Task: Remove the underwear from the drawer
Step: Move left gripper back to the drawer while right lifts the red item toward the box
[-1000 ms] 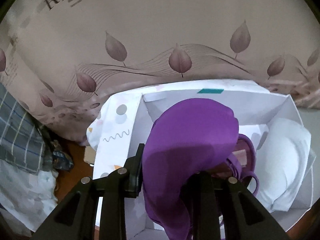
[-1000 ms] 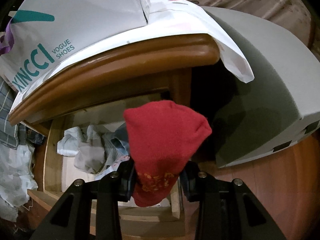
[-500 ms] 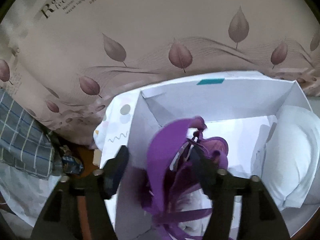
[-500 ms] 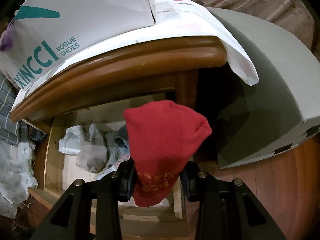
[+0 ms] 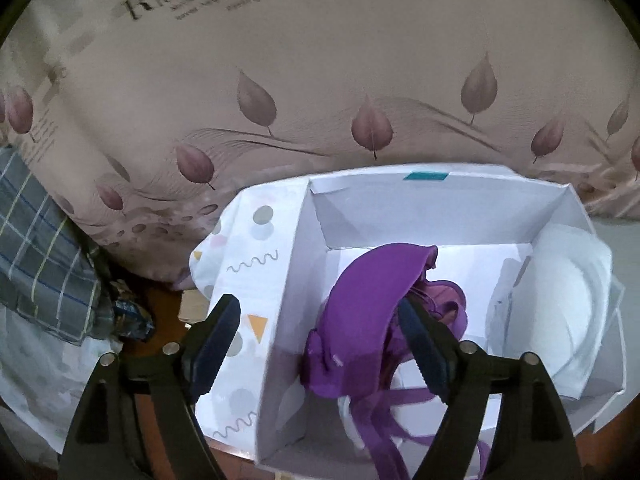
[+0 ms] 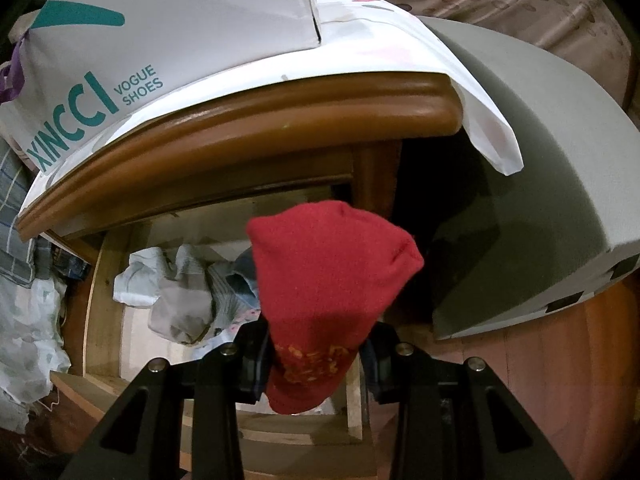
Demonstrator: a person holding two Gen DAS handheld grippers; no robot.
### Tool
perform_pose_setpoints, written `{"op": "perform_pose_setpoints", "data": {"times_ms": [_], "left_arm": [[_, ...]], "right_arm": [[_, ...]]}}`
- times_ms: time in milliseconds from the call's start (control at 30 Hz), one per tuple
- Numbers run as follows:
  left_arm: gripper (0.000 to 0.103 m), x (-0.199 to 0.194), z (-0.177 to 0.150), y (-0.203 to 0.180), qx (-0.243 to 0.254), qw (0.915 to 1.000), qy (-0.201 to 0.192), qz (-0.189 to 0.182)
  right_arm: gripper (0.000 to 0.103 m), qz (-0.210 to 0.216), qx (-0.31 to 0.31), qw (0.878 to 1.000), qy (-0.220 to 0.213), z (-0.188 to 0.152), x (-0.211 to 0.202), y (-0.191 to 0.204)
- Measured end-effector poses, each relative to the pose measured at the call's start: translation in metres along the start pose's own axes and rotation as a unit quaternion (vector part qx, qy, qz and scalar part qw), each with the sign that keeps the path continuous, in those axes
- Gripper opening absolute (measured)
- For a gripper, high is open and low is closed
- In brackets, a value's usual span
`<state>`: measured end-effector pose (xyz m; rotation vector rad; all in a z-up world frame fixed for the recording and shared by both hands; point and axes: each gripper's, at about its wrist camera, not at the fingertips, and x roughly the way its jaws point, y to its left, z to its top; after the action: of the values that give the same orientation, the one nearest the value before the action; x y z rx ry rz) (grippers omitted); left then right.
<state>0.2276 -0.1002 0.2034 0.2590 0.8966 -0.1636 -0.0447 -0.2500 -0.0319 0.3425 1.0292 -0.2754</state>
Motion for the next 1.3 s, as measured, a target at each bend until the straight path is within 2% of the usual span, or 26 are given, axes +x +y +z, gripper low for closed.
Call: {"op": "perform_pose_setpoints", "data": {"times_ms": [200, 433, 567, 667, 867, 1000, 1100, 1300], "left_arm": [[0.079, -0.033, -0.014, 0.019, -0.029, 0.9991, -0.024, -0.020], [0.080, -0.067, -0.053, 0.052, -0.074, 0.9953, -0.034, -0.052], [0.080, -0.076, -0.078, 0.065, -0.077, 0.9953, -0.048, -0.033], [0.085, -0.078, -0.101, 0.071, -0.069, 0.9961, -0.056, -0.004], [0.087, -0.052, -0.158, 0.079, -0.067, 0.9950, -0.063, 0.038], [0.087, -0.010, -0.198, 0.085, -0.096, 0.9939, -0.026, 0.047], [0.087, 0.013, -0.224, 0.093, -0.129, 0.9899, -0.006, 0.059], [0.087, 0.035, -0.256, 0.114, -0.168, 0.9807, -0.004, 0.100]], "right_arm": [[0.037, -0.005, -0.004, 1.000, -0.001, -0.001, 0.002, 0.001], [0.037, -0.009, -0.005, 1.000, -0.002, -0.001, 0.004, 0.003], [0.037, -0.015, -0.010, 1.000, -0.002, -0.002, 0.005, 0.005], [0.037, -0.018, -0.013, 1.000, -0.002, -0.002, 0.006, 0.006], [0.037, -0.025, -0.021, 0.999, 0.000, -0.005, 0.008, 0.011], [0.037, -0.031, -0.028, 0.999, -0.002, -0.009, 0.008, 0.013], [0.037, -0.045, -0.036, 0.998, -0.010, -0.012, 0.008, 0.016], [0.037, -0.061, -0.053, 0.996, -0.030, -0.012, 0.000, 0.021]]}}
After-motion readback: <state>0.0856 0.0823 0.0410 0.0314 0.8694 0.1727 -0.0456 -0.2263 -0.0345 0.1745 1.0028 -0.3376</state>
